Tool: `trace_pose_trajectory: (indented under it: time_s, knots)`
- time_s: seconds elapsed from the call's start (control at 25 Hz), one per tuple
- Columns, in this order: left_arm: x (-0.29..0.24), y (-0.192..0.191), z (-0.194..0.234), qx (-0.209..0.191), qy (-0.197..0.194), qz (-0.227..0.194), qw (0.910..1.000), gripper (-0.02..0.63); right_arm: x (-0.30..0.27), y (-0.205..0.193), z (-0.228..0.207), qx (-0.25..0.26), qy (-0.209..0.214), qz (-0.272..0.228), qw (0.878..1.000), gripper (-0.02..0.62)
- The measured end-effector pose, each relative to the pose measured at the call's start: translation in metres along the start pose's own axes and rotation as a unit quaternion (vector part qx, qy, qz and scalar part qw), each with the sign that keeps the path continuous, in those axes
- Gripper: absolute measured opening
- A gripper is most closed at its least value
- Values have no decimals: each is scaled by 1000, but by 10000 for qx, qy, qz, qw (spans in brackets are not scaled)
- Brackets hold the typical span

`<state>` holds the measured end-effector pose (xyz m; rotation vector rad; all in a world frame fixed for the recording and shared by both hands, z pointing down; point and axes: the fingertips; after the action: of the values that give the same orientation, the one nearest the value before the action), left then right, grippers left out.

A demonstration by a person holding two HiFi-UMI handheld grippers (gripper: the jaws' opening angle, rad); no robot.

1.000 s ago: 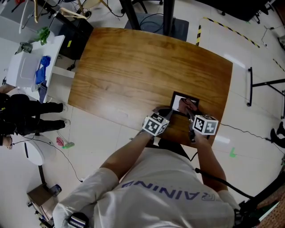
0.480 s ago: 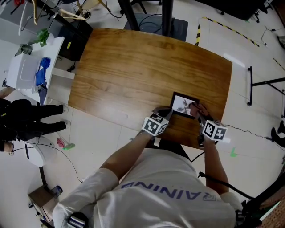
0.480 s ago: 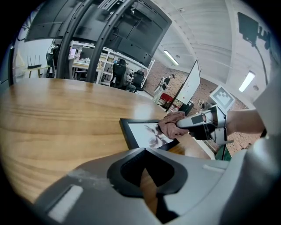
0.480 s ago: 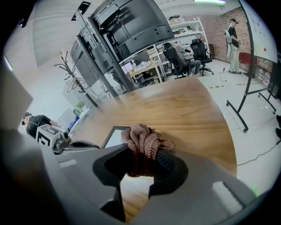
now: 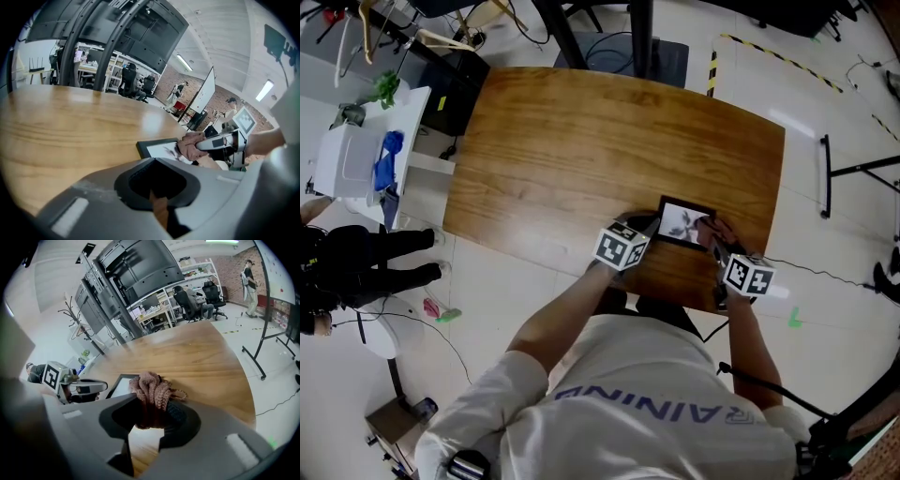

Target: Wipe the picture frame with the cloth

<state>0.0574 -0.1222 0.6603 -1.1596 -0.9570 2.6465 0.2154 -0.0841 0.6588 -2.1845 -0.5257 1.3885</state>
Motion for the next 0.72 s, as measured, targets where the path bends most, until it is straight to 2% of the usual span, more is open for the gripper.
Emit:
trace_pose_trajectory:
  time_s: [0.24, 0.72]
  knots:
    - [-25, 28, 13, -261, 36, 43, 9996, 6, -1, -2, 0, -15, 20, -17, 10000, 121]
    - [-41, 35, 14, -166, 3, 77, 9998, 6, 1, 0, 3, -31, 51, -102, 9999, 121]
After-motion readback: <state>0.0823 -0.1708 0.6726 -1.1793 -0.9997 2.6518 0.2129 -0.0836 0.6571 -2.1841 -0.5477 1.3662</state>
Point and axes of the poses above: the fingertips, and each gripper's own axes: x backward along the fingers, z to its left, y out of its top, and after that the axes turned 8 degrees about x, right-handed
